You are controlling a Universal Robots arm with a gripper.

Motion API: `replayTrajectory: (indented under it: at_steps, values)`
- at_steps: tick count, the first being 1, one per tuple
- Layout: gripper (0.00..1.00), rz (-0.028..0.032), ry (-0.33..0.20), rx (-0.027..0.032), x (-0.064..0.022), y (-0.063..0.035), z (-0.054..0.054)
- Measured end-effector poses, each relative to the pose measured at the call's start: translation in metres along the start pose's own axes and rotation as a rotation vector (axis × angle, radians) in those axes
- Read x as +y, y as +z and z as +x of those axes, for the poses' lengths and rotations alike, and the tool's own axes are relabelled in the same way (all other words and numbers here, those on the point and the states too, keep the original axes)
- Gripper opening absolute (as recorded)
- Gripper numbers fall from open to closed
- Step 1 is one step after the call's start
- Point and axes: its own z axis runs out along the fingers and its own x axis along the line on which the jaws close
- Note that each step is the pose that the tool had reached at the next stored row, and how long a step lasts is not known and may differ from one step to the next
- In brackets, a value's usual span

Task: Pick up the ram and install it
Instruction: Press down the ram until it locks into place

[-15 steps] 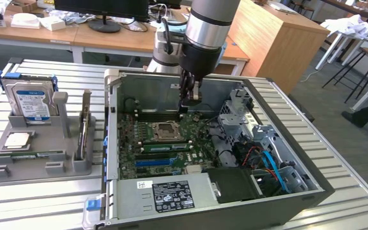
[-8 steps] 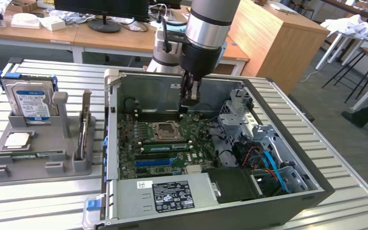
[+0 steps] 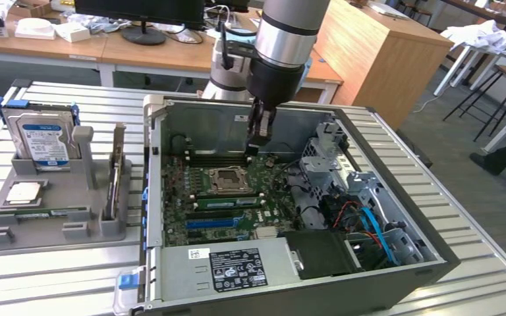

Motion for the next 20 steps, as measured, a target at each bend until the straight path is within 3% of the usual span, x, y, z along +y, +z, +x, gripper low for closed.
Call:
replayTrajectory:
  at_steps: [20]
  values:
    - [0.10, 0.0058, 0.227, -0.0024, 0.0005, 0.0000, -0.0004]
